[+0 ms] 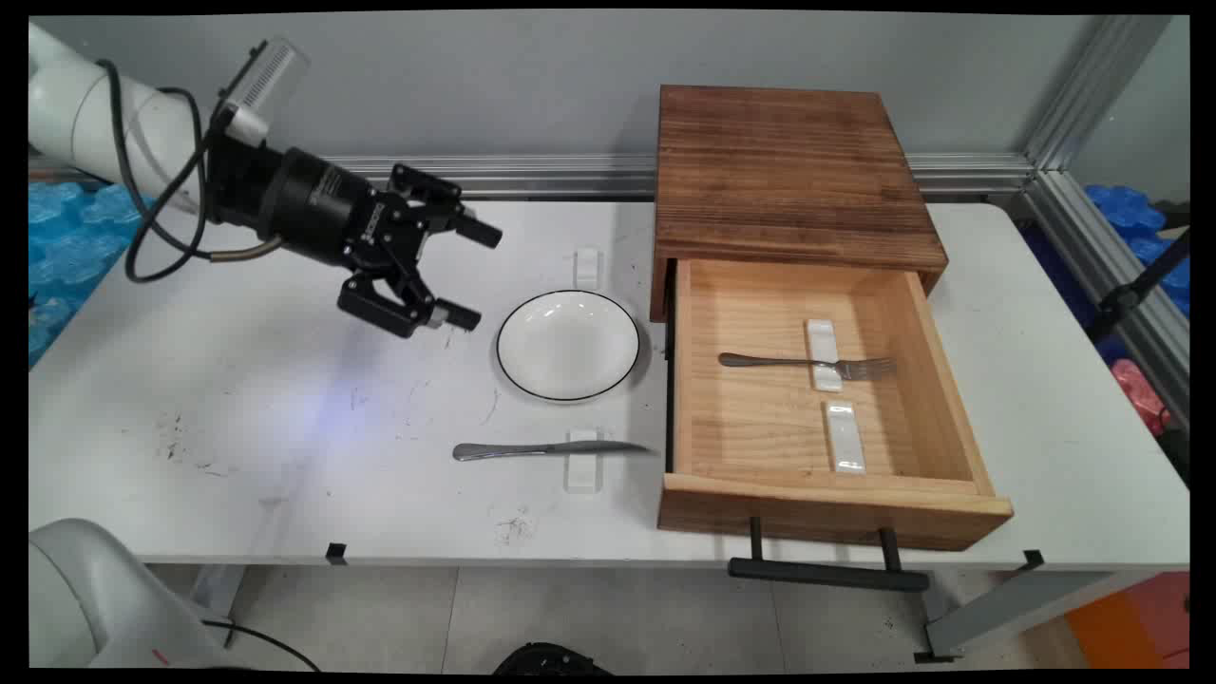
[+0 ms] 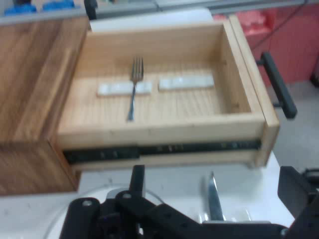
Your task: Pick up the knife from the right of the white plate
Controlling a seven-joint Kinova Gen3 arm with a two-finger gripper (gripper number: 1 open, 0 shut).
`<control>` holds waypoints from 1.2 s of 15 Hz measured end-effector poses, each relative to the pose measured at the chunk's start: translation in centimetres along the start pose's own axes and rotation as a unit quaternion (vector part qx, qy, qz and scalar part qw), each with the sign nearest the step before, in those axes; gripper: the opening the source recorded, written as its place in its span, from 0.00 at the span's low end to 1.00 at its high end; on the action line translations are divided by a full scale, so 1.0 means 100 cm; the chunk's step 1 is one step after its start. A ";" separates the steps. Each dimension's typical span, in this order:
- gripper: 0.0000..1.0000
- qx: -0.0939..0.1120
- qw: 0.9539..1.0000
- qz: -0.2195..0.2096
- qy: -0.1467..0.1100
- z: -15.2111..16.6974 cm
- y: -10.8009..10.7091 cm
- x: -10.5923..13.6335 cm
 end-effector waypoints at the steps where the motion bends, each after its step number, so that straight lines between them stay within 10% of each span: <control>1: 1.00 -0.003 1.000 -0.003 -0.016 0.001 0.003 -0.001; 9: 1.00 -0.021 0.988 -0.011 -0.154 0.027 0.021 -0.004; 18: 1.00 -0.007 0.957 -0.045 -0.287 0.094 0.031 0.006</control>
